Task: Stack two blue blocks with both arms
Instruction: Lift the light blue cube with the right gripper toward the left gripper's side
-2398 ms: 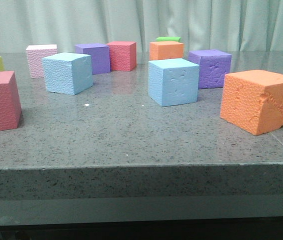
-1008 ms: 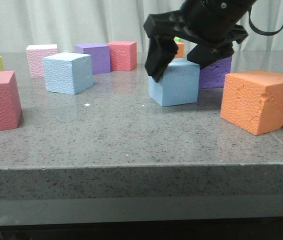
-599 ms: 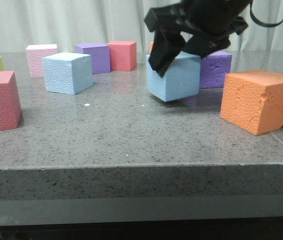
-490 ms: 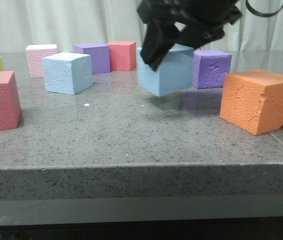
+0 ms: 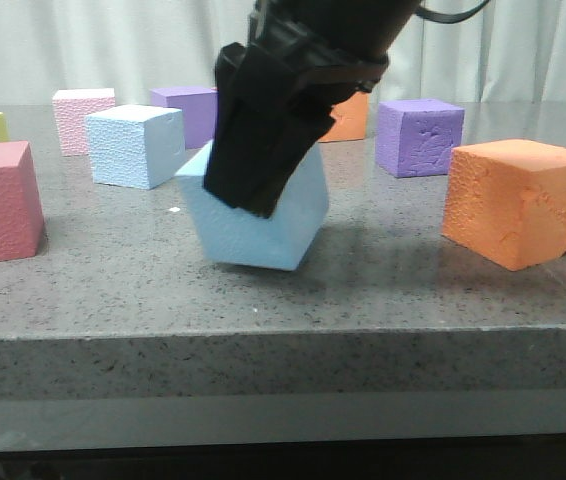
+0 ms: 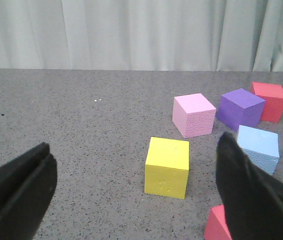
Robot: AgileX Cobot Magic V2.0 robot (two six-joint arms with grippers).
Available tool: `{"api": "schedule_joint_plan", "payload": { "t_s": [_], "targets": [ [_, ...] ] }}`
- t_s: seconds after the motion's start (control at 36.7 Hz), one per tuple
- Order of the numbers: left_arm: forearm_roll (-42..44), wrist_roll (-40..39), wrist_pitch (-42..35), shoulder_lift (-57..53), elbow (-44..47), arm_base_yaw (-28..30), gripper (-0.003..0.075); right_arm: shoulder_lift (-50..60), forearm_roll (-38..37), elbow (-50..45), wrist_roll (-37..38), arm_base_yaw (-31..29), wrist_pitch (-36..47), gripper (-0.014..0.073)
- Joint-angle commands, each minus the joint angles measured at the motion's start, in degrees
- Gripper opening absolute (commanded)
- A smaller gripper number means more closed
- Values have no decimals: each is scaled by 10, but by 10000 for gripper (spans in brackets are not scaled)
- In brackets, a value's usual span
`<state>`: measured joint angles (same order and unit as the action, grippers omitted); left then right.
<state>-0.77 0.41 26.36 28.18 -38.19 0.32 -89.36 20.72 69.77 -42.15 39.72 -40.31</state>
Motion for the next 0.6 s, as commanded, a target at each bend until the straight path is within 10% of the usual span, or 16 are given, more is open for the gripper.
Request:
{"api": "schedule_joint_plan", "payload": {
  "t_s": [0.0, 0.57],
  "targets": [
    [-5, -4, -47, 6, -21, 2, 619, 26, 70, 20, -43, 4, 21, 332],
    [-5, -4, -47, 6, -21, 2, 619, -13, 140, 20, -88, 4, 103, 337]
  ]
}}
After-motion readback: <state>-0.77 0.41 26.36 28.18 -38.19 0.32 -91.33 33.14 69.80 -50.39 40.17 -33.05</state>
